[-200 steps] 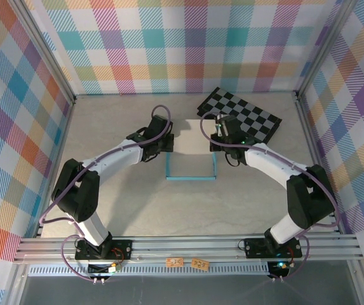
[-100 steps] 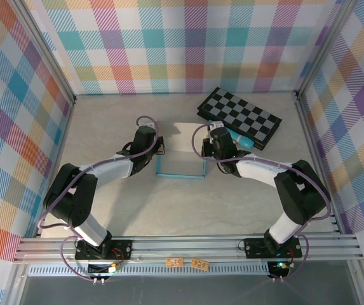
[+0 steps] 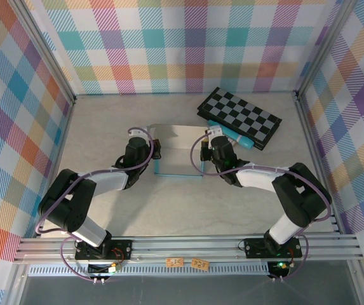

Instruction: Fold the paper box

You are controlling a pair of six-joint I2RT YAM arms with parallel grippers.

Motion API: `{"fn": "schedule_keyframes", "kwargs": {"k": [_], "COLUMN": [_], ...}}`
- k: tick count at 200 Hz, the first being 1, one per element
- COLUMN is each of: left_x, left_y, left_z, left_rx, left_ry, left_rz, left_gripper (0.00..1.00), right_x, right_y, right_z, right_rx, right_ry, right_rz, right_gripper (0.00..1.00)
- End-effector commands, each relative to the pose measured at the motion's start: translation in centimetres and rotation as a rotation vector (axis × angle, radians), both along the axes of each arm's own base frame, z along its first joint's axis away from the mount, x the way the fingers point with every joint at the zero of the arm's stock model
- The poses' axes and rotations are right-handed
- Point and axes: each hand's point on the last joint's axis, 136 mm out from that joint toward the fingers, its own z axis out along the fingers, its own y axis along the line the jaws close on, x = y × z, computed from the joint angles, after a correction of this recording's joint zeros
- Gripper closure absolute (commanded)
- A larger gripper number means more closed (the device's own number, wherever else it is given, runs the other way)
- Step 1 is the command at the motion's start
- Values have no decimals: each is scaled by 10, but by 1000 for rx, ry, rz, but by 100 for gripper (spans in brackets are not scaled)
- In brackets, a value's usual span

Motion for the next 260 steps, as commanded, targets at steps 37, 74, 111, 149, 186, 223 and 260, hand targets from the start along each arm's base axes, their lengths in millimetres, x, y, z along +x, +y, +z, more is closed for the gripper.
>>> {"fn": "schedule_keyframes", "kwargs": {"k": [37, 74, 111, 149, 186, 223, 260], "left_x": [-12, -19, -28, -33, -30, -31, -38], "left_y": [-19, -16, -12, -10, -12, -15, -14], "left_z": [4, -7, -19, -32, -36, -44, -60], "left_rx": [-141, -143, -152, -196, -204, -164, -121], "left_ry": [-97, -103, -113, -95, -90, -66, -31], "left_rz": [-88, -88, -84, -73, -71, -64, -42], "left_gripper": [100, 100, 100, 100, 100, 100, 100], "right_x": [-16, -25, -30, -26, -25, -31, -40], "right_y": [38, 34, 33, 39, 45, 44, 32], "right_z": [-5, -23, -36, -34, -41, -55, -76], "right_rx": [36, 18, 12, 15, 22, 43, 32], "right_ry": [-54, -46, -32, 8, 16, 56, 86], "right_rz": [105, 103, 102, 62, 34, 32, 4], "right_gripper": [100, 100, 100, 100, 100, 100, 100]}}
